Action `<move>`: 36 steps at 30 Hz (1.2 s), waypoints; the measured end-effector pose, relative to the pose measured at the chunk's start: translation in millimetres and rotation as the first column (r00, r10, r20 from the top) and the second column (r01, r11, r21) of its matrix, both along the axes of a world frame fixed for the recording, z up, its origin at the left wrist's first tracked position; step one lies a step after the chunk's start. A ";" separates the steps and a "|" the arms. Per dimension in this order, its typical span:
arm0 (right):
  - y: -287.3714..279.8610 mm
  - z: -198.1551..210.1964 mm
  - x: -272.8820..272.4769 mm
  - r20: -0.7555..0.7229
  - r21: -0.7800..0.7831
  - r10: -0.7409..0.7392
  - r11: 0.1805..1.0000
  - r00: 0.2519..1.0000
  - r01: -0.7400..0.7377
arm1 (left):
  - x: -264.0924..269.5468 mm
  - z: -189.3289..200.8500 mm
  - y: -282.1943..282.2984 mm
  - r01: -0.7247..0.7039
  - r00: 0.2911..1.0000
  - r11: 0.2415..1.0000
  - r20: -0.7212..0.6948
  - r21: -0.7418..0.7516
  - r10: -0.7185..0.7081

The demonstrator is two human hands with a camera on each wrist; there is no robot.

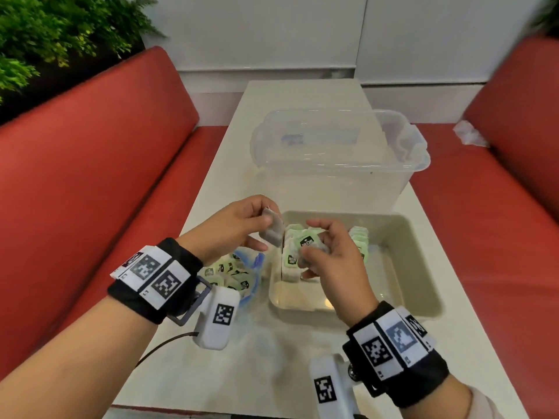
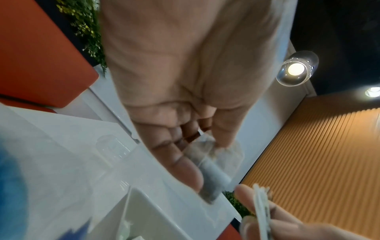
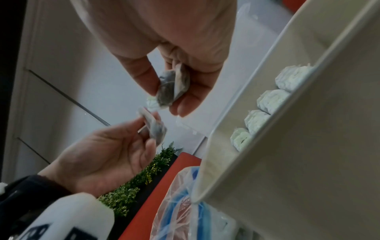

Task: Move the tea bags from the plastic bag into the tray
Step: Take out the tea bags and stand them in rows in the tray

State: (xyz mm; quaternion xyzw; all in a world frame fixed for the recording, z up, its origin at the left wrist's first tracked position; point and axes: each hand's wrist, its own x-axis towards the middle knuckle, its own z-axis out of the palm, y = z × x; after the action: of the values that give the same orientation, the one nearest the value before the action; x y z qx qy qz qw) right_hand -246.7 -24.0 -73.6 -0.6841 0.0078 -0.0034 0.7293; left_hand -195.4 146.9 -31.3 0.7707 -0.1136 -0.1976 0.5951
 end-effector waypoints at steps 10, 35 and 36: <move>-1.7 -5.9 -12.4 0.044 -0.039 0.089 0.995 0.995 -0.087 | 10.6 0.1 -46.4 0.072 0.990 0.958 -0.100 -0.277 -0.103; -92.8 -22.1 -16.6 0.114 -0.266 -0.386 0.876 0.916 0.402 | 72.0 12.8 -136.5 0.124 0.956 0.913 0.199 0.390 -0.215; -101.3 -23.6 -17.7 0.117 -0.265 -0.436 0.852 0.892 0.451 | 76.3 9.6 -149.1 0.143 0.938 0.880 0.223 0.452 -0.267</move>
State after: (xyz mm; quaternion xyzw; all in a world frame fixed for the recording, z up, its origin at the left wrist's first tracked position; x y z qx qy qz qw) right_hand -264.4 -125.3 -97.2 -0.7613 0.1455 -0.1906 0.6025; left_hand -119.1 -2.2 -21.6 0.8859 -0.2315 -0.1699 0.3642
